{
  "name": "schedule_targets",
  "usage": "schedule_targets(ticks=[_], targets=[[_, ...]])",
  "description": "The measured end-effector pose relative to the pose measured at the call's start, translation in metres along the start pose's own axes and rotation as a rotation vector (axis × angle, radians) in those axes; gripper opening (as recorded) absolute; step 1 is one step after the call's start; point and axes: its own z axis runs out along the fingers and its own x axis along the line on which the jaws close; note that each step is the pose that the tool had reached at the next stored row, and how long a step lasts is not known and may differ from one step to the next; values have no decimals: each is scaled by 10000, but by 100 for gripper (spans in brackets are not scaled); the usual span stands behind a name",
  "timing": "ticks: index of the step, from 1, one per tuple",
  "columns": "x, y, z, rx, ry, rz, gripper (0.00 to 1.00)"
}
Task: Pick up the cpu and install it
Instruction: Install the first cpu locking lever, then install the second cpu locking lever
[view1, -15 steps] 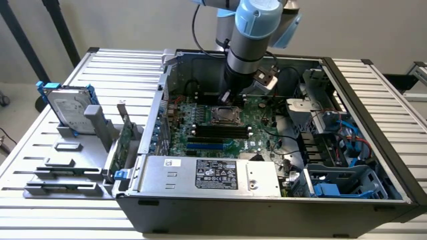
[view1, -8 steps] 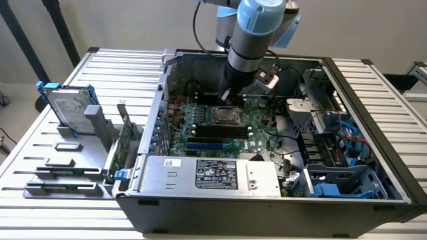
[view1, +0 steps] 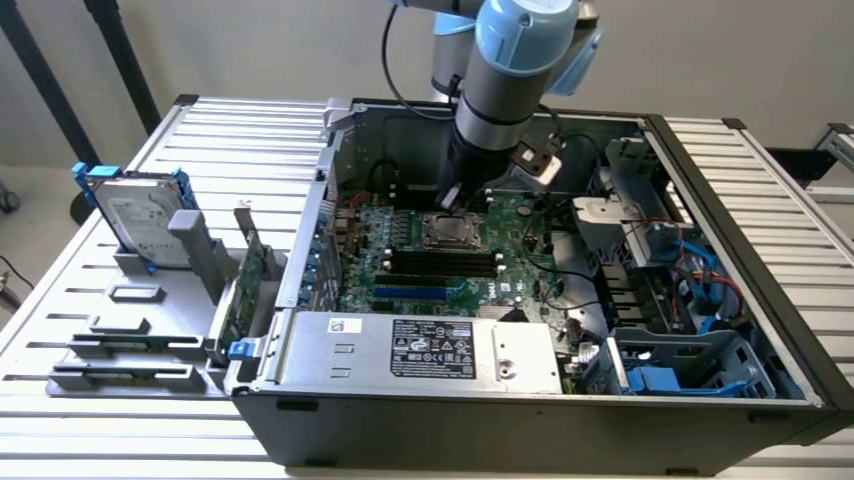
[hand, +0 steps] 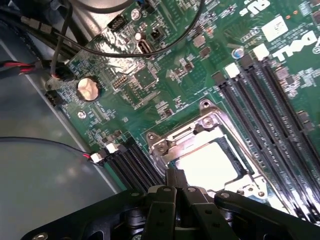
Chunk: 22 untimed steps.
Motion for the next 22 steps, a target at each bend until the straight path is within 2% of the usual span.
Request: schedule_targets(ticks=[16,22], targets=[[-351,-95,-249,0,1,-1,11],[-502,-41,-402,1,1,-2,11]])
